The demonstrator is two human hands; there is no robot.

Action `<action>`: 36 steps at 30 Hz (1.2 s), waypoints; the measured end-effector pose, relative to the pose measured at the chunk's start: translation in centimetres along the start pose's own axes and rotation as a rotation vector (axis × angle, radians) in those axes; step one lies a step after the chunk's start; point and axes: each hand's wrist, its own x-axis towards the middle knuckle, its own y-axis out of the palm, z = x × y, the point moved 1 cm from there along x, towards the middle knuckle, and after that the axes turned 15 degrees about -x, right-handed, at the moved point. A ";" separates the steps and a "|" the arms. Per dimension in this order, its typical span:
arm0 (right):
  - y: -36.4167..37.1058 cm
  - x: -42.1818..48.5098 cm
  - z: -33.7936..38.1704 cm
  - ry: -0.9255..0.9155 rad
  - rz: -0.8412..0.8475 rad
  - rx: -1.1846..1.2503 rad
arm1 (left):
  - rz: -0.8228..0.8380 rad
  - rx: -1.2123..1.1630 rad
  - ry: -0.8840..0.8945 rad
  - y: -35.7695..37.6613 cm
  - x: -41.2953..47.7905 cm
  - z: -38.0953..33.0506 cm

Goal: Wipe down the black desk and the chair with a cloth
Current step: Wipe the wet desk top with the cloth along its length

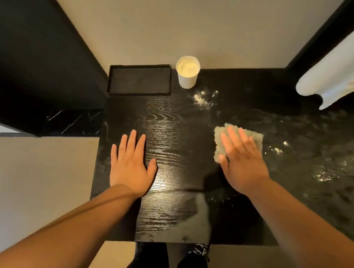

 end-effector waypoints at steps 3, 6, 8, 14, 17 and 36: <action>-0.4 0.2 0.8 0.080 0.019 0.029 | 0.022 -0.004 -0.016 -0.5 0.7 -0.6; -1.4 1.6 4.9 -0.145 -0.015 0.053 | -0.020 -0.084 0.028 -1.1 2.9 -1.8; -2.0 3.3 7.2 -0.255 0.077 0.029 | -0.034 -0.098 0.070 -1.4 4.9 -2.9; -2.5 7.0 3.7 -0.144 0.060 -0.031 | 0.001 -0.058 0.074 -0.8 9.3 -4.4; -1.7 6.8 -0.4 0.012 0.013 0.002 | -0.010 -0.036 0.081 -0.4 9.4 -4.2; -3.6 13.6 1.9 -0.063 -0.024 -0.016 | -0.011 -0.062 0.103 -0.2 9.9 -3.9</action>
